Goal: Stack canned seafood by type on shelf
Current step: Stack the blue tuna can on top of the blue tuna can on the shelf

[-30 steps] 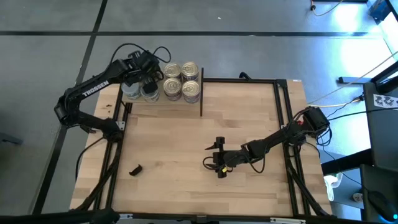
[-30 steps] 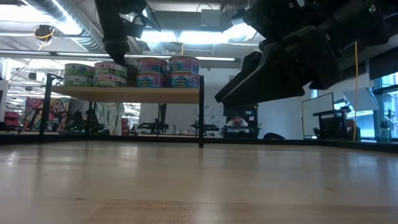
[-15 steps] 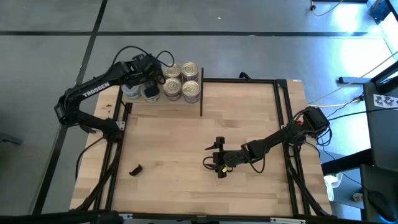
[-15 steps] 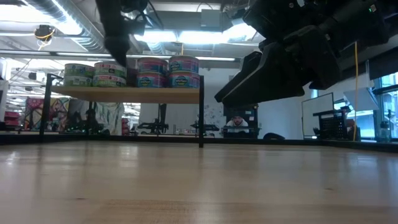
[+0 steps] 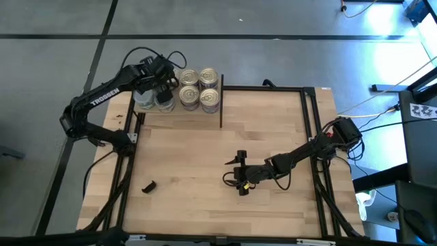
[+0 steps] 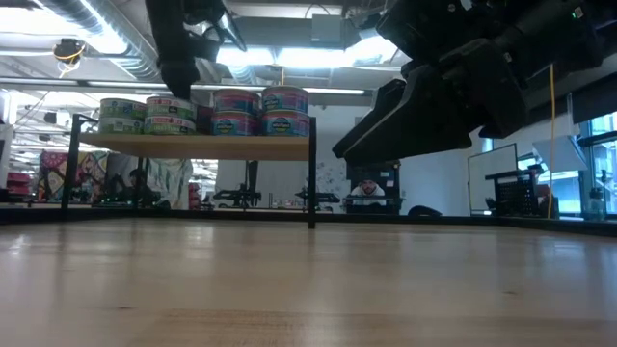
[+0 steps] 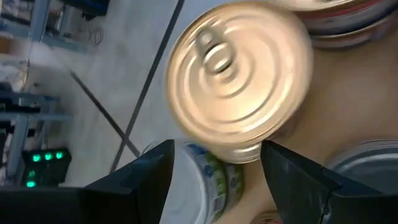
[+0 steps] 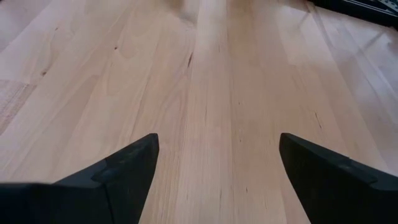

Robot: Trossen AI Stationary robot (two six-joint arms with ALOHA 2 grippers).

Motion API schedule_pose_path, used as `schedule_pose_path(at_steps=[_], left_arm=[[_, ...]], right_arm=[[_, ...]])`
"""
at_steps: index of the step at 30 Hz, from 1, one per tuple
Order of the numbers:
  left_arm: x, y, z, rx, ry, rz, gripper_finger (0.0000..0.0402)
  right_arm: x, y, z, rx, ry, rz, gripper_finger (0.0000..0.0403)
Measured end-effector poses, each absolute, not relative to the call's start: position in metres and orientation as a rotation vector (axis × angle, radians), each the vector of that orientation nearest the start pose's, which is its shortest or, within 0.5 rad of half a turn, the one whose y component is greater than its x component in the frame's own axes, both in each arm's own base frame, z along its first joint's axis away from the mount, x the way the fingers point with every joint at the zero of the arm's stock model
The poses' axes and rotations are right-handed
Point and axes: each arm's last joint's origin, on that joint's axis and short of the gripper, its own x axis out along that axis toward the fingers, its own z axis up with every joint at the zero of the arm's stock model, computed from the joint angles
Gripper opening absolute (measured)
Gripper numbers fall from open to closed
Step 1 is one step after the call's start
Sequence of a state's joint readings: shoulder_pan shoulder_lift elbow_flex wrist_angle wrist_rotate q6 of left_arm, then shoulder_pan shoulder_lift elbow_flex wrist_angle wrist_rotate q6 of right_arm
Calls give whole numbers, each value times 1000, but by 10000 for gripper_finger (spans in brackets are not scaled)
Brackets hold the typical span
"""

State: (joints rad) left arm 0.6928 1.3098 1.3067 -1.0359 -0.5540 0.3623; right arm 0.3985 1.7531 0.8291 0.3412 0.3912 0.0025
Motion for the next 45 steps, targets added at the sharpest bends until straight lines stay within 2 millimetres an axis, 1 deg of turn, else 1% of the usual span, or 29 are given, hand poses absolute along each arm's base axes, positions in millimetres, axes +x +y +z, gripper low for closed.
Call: schedule_pose_path(at_steps=[5,9,13,16,21,24,27,29,33,37,45], left_arm=[[173,172,338,175,1286,956,237],[172,173,338,175,1289,962,237],[173,169,339,181,1297,948,237],[169,164,343,194,1288,951,237],[160,155,358,197,1184,994,237],[162,155,365,168,1064,969,237],[169,160,367,152,977,942,237],[174,167,365,149,960,950,237],[181,181,353,133,1011,942,237],[182,190,340,102,1095,933,237],[169,196,340,101,1163,1046,237]], right_arm=[[320,123,152,-221,537,6,332],[320,123,152,-222,537,6,332],[320,123,152,-222,537,6,332],[320,123,152,-221,537,6,332],[320,123,152,-221,536,6,332],[320,123,152,-221,535,6,332],[320,123,152,-221,536,6,332],[320,123,152,-221,536,6,332],[320,123,152,-221,536,6,332],[320,123,152,-221,536,6,332],[320,123,152,-221,537,6,332]])
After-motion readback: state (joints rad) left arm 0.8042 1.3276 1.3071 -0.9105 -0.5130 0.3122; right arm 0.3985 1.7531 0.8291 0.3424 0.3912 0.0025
